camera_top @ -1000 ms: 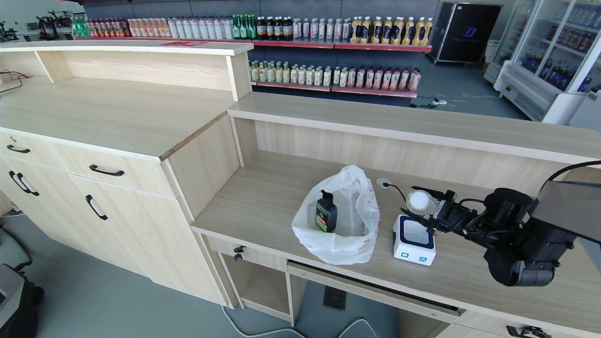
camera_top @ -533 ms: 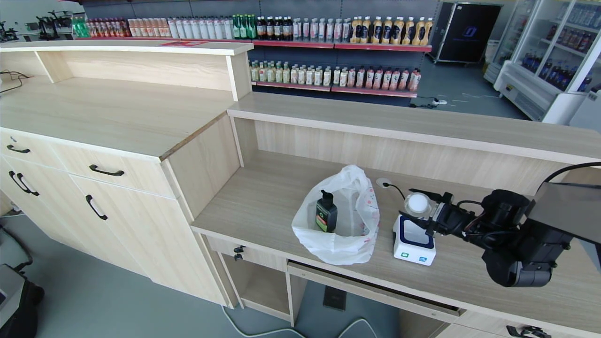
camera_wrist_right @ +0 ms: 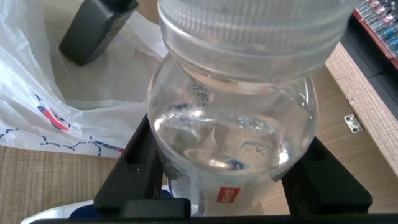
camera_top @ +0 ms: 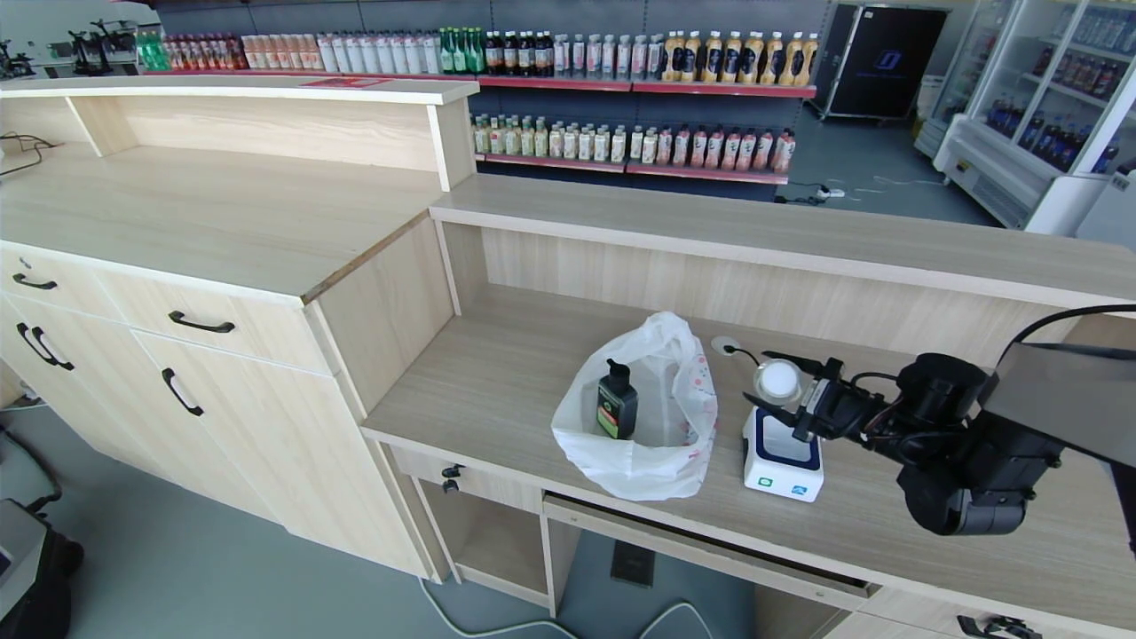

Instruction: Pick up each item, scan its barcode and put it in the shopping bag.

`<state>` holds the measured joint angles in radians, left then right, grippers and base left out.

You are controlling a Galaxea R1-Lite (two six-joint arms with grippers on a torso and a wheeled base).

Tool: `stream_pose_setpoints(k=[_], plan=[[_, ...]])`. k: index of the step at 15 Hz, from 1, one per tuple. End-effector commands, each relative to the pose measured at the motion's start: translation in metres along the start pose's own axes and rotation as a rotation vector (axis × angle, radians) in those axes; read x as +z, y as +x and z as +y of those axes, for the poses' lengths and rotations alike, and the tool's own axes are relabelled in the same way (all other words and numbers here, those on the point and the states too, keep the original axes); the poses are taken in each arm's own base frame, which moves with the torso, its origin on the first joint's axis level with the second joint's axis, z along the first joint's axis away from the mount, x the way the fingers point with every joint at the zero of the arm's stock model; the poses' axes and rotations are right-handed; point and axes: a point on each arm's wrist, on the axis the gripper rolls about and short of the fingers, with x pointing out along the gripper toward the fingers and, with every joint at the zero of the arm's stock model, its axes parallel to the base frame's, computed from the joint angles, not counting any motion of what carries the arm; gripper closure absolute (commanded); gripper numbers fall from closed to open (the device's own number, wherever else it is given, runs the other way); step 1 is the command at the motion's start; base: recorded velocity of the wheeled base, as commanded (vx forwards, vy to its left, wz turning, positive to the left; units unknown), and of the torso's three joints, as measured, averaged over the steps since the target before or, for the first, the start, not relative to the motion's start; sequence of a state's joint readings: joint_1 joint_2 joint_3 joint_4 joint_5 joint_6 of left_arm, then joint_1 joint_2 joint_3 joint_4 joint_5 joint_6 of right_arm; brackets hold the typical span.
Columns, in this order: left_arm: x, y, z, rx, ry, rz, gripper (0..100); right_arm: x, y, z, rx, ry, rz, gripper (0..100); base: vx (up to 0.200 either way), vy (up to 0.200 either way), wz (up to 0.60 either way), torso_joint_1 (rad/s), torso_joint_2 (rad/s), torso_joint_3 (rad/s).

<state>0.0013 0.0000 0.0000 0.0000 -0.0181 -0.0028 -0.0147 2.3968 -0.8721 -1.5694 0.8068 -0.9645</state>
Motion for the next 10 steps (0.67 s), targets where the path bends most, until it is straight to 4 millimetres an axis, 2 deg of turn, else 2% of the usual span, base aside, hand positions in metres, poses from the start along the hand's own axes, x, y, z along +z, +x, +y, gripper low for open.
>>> stream_pose_setpoints(k=[1, 10], plan=[[0.0000, 0.0000, 0.0000, 0.000, 0.000, 0.000, 0, -0.0022, 0.0021, 0.0002, -0.003, -0.005, -0.003, 100, 0.000, 0.000, 0.00, 0.000, 0.00, 0.000], [0.0000, 0.0000, 0.0000, 0.000, 0.000, 0.000, 0, -0.0056, 0.0048, 0.0001, -0.007, -0.010, -0.006, 100, 0.000, 0.000, 0.00, 0.000, 0.00, 0.000]])
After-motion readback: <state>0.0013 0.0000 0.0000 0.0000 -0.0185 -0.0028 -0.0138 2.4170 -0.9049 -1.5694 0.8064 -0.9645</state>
